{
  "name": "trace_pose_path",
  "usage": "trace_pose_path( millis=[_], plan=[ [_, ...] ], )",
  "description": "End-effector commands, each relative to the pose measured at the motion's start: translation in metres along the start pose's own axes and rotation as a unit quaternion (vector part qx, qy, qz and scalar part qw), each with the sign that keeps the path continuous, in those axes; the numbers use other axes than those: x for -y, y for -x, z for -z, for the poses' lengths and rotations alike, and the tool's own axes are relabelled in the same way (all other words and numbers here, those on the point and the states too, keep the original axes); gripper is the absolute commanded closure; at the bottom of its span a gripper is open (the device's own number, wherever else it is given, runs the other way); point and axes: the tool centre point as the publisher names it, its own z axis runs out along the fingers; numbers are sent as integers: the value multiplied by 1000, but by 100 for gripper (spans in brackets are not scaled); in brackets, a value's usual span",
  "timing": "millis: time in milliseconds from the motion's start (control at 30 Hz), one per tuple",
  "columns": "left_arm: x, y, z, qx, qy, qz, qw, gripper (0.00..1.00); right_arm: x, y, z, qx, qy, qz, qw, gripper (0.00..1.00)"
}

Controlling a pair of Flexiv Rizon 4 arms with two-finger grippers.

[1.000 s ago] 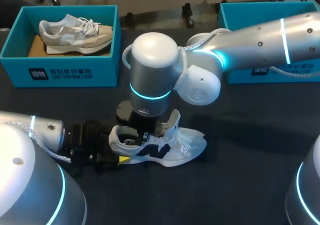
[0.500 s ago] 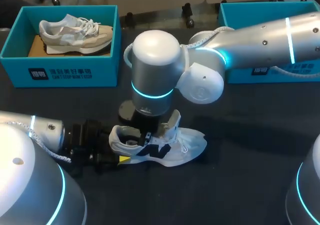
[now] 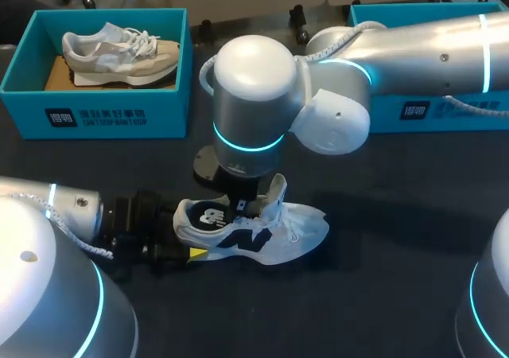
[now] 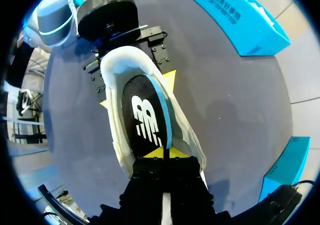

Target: Take the shoe out of the shoebox, open the shoe tongue, remove and reinsert the insole, then place the shoe into the shoebox

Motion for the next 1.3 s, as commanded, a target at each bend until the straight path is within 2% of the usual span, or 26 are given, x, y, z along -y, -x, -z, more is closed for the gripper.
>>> trace_pose_path(
  millis=[33, 467, 967, 1300],
  plan=[
    [-1, 0, -1, 1, 2, 0, 1000, 100, 14, 1, 15, 13, 17, -5, 1000, 100],
    [-1, 0, -1, 1, 2, 0, 1000, 100, 3, 25, 35, -4, 33, 24, 999, 100],
    [-1, 0, -1, 1, 2, 0, 1000, 100, -25, 24, 40, -75, 72, 114, 988, 100],
    [-1, 0, -1, 1, 2, 0, 1000, 100, -41, 20, 42, -120, 120, 171, 971, 100]
  ],
)
